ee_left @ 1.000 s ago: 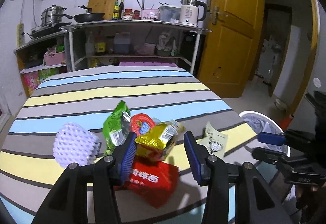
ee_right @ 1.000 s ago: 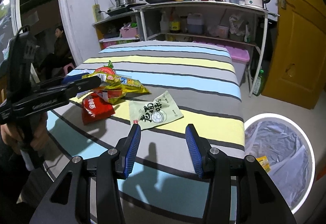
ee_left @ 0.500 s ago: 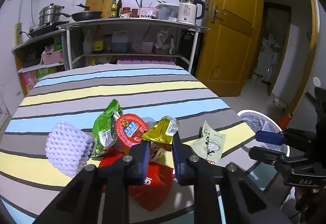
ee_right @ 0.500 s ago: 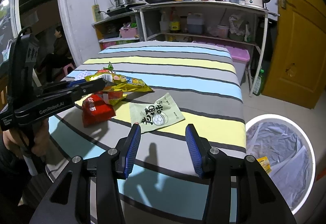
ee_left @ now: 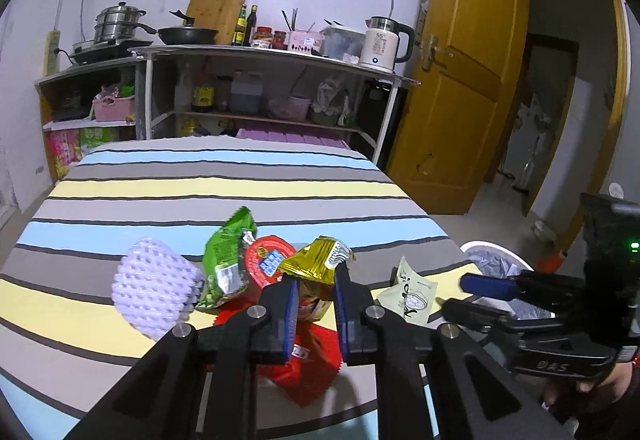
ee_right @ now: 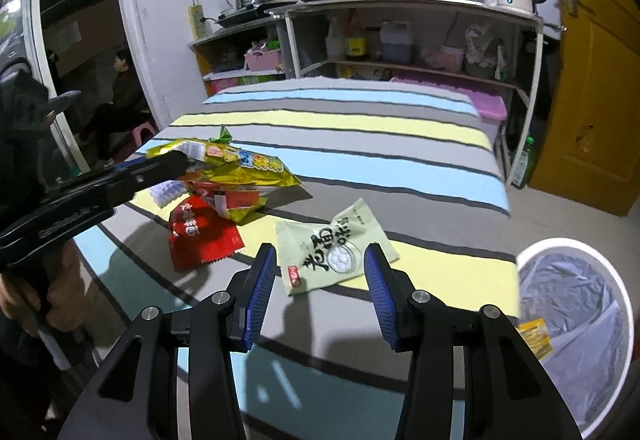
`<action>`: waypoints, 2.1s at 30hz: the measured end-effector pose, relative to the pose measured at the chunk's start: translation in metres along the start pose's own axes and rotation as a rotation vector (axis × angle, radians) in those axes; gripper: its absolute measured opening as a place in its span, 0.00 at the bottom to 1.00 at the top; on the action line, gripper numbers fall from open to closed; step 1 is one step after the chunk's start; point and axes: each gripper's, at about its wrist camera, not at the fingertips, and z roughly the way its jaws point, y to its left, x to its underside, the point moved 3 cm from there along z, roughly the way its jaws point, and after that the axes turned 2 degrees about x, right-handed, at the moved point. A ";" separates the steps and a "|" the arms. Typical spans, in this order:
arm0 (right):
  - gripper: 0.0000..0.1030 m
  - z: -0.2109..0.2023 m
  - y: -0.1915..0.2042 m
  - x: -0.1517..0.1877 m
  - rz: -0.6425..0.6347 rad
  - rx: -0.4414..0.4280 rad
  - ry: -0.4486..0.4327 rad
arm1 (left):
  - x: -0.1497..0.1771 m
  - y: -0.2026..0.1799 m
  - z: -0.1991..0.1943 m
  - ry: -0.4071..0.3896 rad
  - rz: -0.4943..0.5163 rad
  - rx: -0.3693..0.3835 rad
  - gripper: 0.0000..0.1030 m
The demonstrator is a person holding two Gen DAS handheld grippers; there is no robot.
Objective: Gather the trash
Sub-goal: 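Close the right tool on the pale green packet while the left tool closes on the gold wrapper, then carry both held wrappers over the bin and open both tools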
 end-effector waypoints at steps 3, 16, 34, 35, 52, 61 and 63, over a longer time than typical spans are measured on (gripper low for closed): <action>0.45 0.016 0.002 -0.001 0.015 -0.019 0.036 | 0.001 0.004 -0.002 -0.003 -0.009 -0.007 0.15; 0.46 0.053 0.014 -0.005 -0.030 0.045 0.162 | 0.002 0.015 -0.005 -0.006 -0.035 -0.012 0.14; 0.02 0.016 0.009 0.003 0.009 0.050 0.083 | 0.004 0.007 -0.013 -0.010 -0.028 -0.001 0.14; 0.02 0.012 0.009 0.004 0.011 0.051 0.075 | 0.003 0.005 -0.015 -0.012 -0.026 0.001 0.14; 0.01 -0.054 -0.010 0.008 0.067 0.054 -0.052 | -0.009 -0.048 -0.032 -0.037 0.035 0.049 0.14; 0.00 -0.078 -0.025 0.010 0.087 0.077 -0.096 | -0.015 -0.074 -0.031 -0.043 0.064 0.076 0.14; 0.00 -0.084 -0.028 0.010 0.090 0.084 -0.105 | -0.016 -0.079 -0.030 -0.045 0.069 0.084 0.14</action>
